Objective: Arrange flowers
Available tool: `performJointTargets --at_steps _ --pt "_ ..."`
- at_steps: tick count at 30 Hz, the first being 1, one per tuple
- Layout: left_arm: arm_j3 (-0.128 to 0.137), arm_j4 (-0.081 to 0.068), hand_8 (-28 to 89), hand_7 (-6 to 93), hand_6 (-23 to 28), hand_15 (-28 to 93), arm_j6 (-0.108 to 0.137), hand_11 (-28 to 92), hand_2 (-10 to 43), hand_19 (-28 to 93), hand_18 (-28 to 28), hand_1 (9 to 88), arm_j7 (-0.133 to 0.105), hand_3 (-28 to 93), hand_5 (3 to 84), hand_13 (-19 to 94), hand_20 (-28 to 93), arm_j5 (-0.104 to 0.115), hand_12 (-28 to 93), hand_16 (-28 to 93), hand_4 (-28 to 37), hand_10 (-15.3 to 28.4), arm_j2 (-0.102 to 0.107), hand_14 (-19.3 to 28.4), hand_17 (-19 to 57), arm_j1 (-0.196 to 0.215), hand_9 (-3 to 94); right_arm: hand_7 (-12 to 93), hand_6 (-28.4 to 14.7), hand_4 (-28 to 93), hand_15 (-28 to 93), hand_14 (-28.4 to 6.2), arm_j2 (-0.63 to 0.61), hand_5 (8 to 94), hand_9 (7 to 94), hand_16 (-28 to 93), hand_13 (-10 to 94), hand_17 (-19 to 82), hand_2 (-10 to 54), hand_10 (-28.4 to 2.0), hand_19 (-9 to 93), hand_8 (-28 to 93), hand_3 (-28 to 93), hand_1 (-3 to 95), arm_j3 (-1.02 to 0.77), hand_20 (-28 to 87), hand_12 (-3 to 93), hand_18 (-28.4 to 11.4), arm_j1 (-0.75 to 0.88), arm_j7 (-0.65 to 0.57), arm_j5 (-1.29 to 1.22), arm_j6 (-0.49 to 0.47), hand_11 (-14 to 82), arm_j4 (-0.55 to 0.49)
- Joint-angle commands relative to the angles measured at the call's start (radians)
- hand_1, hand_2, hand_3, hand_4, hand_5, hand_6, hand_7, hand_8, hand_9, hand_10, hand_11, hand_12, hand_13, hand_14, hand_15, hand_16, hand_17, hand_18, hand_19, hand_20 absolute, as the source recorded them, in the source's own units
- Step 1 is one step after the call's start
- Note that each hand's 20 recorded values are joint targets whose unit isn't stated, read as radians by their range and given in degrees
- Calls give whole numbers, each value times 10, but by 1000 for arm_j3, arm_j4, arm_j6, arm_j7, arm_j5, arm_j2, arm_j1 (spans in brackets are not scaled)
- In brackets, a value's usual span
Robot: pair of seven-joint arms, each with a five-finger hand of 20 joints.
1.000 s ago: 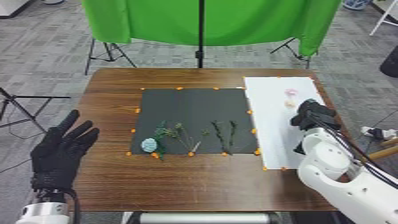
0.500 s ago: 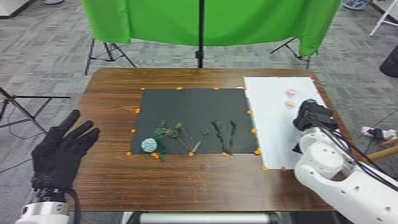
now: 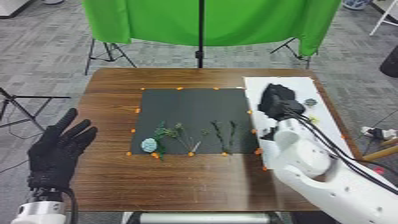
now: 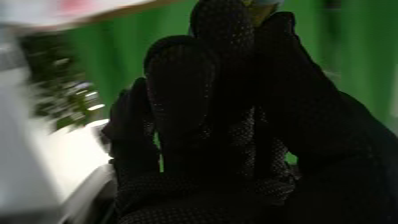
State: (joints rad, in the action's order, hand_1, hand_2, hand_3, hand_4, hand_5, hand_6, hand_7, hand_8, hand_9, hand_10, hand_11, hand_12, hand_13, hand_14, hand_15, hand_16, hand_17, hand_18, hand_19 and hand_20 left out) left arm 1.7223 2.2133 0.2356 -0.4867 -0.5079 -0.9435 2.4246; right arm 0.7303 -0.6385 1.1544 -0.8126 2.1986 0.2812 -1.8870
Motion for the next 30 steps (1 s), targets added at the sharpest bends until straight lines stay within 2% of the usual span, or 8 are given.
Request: performJointTargets --at_steps 1,9,13,15,18,22,24,30 --pt "5 11 -97 114 76 504 4 228 52 535 263 192 9 779 360 241 155 -9 112 -85 -283 202 19 284 -93 -6 348 177 9 -283 567 -29 438 886 937 301 813 331 -95 -69 874 42 685 602 149 433 327 -209 -219 158 -30 -28 164 156" --pt "-14 -1 -95 110 76 501 13 227 52 535 263 194 -6 779 361 242 156 8 113 -82 -283 202 77 284 -92 -60 350 183 11 -283 586 -35 602 879 937 293 805 324 -95 -69 879 43 695 590 317 437 335 -205 -366 156 -54 -41 162 365" --pt "-30 -21 -95 110 77 500 1 226 52 534 262 194 -12 779 361 242 157 11 113 -82 -283 202 108 284 -92 -110 350 186 14 -283 595 -38 620 875 937 290 801 321 -95 -70 881 42 694 586 415 439 338 -207 -442 108 -98 -39 160 438" --pt "-31 -30 -95 111 77 501 -7 226 52 534 262 194 3 779 361 242 157 4 113 -81 -283 202 117 284 -92 -136 350 190 15 -283 605 -40 620 872 937 281 794 316 -95 -69 883 37 692 586 456 443 347 -207 -477 85 -116 -31 151 459" --pt "-21 -33 -95 111 77 500 -15 227 52 534 262 195 42 779 362 241 157 -17 113 -81 -283 202 94 284 -92 -158 350 187 19 -283 614 -43 632 865 936 277 785 307 -95 -66 886 30 683 586 444 447 344 -207 -471 109 -106 -81 143 486" --pt "-28 -37 -95 111 76 500 -27 226 52 534 262 195 51 780 362 241 157 -26 114 -81 -283 203 74 284 -92 -170 350 175 27 -283 621 -45 625 859 934 268 777 299 -95 -65 886 13 678 576 444 449 344 -205 -461 118 -113 -142 130 476" --pt "-26 -46 -95 111 76 500 -44 226 52 535 262 195 103 780 361 241 158 -50 113 -81 -283 203 38 284 -92 -210 350 163 29 -283 631 -50 637 853 934 256 767 293 -95 -64 884 3 666 571 385 452 346 -204 -426 155 -88 -207 124 493" --pt "-22 -47 -95 111 77 500 -44 226 52 535 262 196 72 780 361 241 158 -41 114 -81 -283 202 58 284 -92 -190 350 146 36 -283 661 -55 645 824 910 216 749 277 -95 -68 875 -6 633 558 415 465 334 -203 -429 132 -105 -273 142 484"
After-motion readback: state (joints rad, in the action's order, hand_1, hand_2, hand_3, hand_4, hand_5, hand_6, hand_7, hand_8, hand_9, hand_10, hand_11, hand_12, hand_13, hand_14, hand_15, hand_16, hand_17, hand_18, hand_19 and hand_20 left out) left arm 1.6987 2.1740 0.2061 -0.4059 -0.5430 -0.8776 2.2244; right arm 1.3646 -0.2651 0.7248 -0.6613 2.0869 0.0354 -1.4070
